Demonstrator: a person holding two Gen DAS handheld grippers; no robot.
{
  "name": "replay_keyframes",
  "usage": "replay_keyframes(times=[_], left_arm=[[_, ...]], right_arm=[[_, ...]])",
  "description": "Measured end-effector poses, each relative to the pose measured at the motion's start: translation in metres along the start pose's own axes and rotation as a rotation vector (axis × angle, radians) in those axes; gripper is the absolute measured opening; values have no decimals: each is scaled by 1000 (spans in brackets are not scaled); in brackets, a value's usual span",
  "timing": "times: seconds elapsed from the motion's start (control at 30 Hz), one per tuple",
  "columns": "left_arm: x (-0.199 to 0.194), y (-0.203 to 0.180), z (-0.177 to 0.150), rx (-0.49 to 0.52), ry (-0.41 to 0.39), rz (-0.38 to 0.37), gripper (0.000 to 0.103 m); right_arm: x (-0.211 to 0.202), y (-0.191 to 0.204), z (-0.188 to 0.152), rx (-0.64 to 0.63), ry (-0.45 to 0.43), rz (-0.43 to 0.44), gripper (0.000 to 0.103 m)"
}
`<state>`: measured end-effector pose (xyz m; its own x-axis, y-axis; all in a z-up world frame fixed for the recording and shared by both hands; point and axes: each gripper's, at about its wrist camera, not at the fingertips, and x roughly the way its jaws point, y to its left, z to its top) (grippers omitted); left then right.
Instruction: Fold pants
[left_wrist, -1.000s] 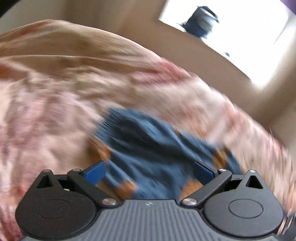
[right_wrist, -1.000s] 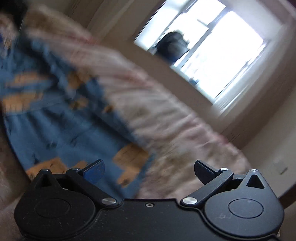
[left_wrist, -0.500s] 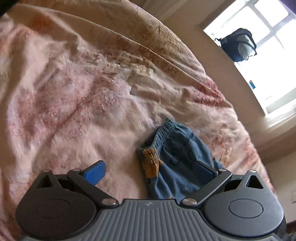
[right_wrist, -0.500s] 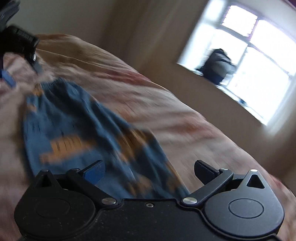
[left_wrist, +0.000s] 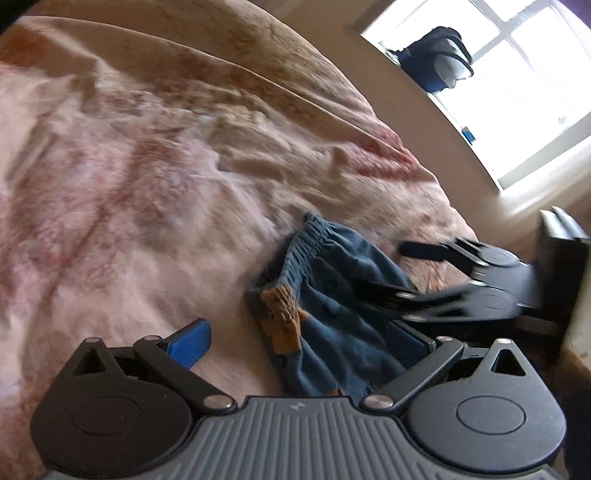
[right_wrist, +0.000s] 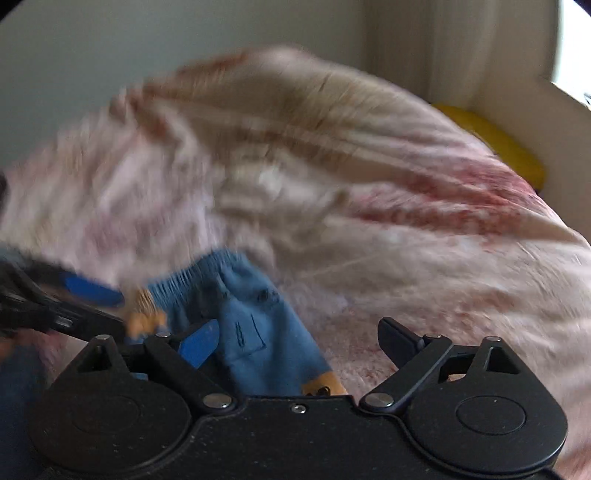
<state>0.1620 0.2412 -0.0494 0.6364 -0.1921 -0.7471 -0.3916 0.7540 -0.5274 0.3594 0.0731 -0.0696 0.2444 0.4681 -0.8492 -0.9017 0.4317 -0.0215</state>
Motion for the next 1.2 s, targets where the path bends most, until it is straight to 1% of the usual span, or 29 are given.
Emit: replay_keyframes(times=[0.03, 0.07, 0.1, 0.17, 0.27, 0.33, 0.37, 0.43, 0.5, 0.53, 0.6, 0.67, 0.7, 0.77, 0.87, 0.97, 1.03, 1.1, 1.2], left_arm=[[1, -1, 0, 6, 5, -2, 103], [2, -1, -1, 8, 7, -6, 103], [3, 0, 0, 8, 12, -11, 103], [6, 3, 2, -11, 17, -24, 103], [11, 13, 5, -62, 21, -64, 102], [10, 19, 7, -83, 7, -99, 97], [11, 19, 8, -81, 0, -101, 91], [14, 18, 9, -68, -2, -86, 86], [18, 13, 10, -35, -4, -66, 71], [20, 11, 10, -23, -3, -54, 65], [25, 9, 11, -13, 6, -22, 40], [29, 11, 12, -21, 13, 10, 31], [30, 11, 13, -21, 13, 13, 26], [32, 8, 13, -5, 11, 22, 20], [31, -4, 10, 63, -13, 59, 18], [28, -12, 7, 105, -37, 76, 18], [26, -13, 7, 109, -43, 74, 18], [23, -14, 6, 113, -51, 75, 18], [19, -19, 4, 132, -67, 85, 18]], right_arm=[[8, 2, -1, -20, 16, -47, 94], [13, 2, -4, -23, 13, -72, 100], [15, 0, -7, -11, -7, -79, 102], [16, -6, -14, 20, -40, -62, 102], [16, -11, -23, 32, -72, -45, 102], [14, -11, -26, 34, -82, -41, 102], [14, -13, -27, 35, -84, -39, 102], [15, -13, -26, 39, -86, -34, 102], [16, -15, -26, 43, -86, -29, 102], [16, -15, -26, 44, -87, -28, 102], [16, -14, -26, 44, -91, -30, 102], [16, -13, -27, 43, -92, -37, 102], [17, -12, -27, 42, -90, -42, 102], [17, -9, -25, 42, -81, -59, 102], [8, -1, -19, 49, -58, -108, 102], [-25, 8, -25, 64, -91, -199, 102], [-51, 10, -40, 128, -92, -265, 102], [-75, 16, -61, 181, -76, -342, 102], [-100, 33, -98, 179, -41, -468, 102]])
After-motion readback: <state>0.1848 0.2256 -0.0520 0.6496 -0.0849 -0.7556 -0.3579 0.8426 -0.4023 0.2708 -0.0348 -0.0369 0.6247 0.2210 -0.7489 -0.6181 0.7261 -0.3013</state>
